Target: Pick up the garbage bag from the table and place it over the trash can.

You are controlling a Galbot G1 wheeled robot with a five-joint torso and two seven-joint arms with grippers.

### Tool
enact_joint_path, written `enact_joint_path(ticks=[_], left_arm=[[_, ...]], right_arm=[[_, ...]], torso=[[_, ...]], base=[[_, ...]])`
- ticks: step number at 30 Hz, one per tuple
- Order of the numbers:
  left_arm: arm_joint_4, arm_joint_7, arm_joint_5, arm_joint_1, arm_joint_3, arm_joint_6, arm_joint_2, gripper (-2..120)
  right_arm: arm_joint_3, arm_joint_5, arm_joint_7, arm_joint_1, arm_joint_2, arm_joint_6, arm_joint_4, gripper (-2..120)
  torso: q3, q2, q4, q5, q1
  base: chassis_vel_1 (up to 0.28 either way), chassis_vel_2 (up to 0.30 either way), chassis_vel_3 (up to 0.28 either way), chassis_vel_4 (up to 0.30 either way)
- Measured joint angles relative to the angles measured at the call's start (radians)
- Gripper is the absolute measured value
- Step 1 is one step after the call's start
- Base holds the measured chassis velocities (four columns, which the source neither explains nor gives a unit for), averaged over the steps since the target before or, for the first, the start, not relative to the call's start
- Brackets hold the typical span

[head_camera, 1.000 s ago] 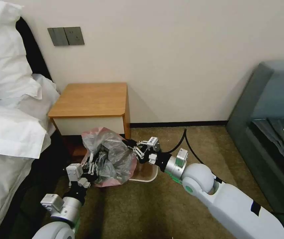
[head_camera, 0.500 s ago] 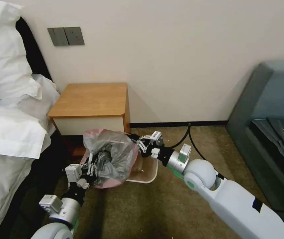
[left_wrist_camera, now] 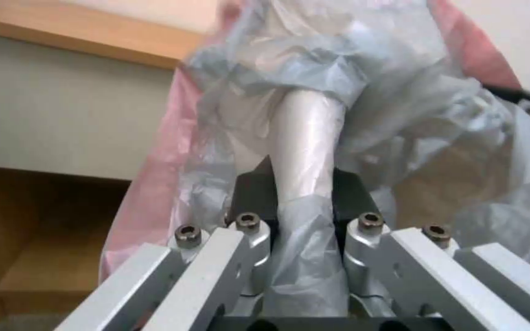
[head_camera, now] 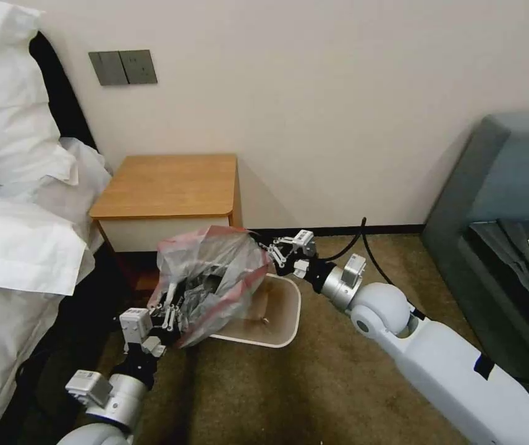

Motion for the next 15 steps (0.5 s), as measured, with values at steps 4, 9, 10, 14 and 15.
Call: enact_joint_path(ticks=[4, 9, 10, 14, 15], left_arm=[[-0.006, -0.005, -0.013, -0.004, -0.005, 0.0, -0.004, 11], [-0.014, -0.01, -0.03, -0.011, -0.007, 0.003, -0.009, 11], [-0.016, -0.012, -0.034, -0.014, -0.009, 0.005, -0.01, 11], [-0.02, -0.02, -0.048, -0.024, -0.013, 0.015, -0.012, 11], [-0.02, -0.025, -0.052, -0.029, -0.013, 0.021, -0.012, 11]], right_arm=[[0.023, -0.008, -0.003, -0.027, -0.011, 0.008, 0.0, 0], [0.056, -0.019, -0.01, -0.071, -0.024, 0.022, 0.001, 0], [0.062, -0.022, -0.011, -0.081, -0.025, 0.024, 0.003, 0], [0.083, -0.029, -0.017, -0.106, -0.028, 0.029, 0.009, 0], [0.09, -0.032, -0.019, -0.112, -0.029, 0.029, 0.011, 5]], torso=[[0.0, 0.0, 0.0, 0.0, 0.0], [0.0, 0.0, 0.0, 0.0, 0.0], [0.0, 0.0, -0.0001, 0.0, 0.0], [0.0, 0.0, 0.0, 0.0, 0.0], [0.0, 0.0, -0.0001, 0.0001, 0.0]], base=[[0.0, 0.0, 0.0, 0.0], [0.0, 0.0, 0.0, 0.0], [0.0, 0.0, 0.0, 0.0], [0.0, 0.0, 0.0, 0.0], [0.0, 0.0, 0.0, 0.0]])
